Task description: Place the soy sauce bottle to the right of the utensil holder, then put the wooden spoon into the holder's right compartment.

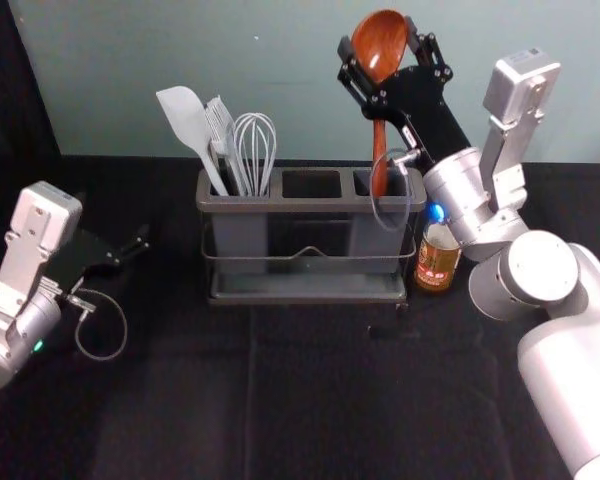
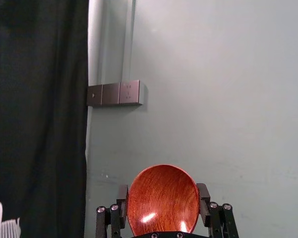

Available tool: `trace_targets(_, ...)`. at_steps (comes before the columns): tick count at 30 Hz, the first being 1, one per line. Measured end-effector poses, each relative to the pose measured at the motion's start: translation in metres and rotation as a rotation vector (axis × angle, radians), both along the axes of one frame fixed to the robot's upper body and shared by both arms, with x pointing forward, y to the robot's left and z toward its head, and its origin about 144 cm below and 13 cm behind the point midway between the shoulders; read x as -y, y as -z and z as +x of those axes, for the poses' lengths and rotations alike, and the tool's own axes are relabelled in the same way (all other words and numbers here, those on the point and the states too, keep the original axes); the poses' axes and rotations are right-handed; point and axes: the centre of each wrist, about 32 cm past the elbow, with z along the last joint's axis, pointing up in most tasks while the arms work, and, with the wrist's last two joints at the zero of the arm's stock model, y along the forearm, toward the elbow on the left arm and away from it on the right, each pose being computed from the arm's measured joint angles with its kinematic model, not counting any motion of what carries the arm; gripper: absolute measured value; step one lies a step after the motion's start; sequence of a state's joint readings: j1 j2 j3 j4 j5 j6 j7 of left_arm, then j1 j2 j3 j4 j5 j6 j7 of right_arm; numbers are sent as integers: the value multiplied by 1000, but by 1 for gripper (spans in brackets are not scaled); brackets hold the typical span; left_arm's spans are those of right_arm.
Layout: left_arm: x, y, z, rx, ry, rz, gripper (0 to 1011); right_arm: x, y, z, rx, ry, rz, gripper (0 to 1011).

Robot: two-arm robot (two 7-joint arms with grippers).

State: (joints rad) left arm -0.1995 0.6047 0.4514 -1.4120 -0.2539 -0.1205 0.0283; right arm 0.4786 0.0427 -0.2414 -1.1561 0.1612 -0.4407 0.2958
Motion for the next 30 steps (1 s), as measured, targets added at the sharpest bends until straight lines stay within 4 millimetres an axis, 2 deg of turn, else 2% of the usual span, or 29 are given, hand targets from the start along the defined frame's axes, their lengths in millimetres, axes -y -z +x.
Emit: trace_targets(30,0,0,0,0,0,0,1005,11,33,-19,-78,-9,-13,840)
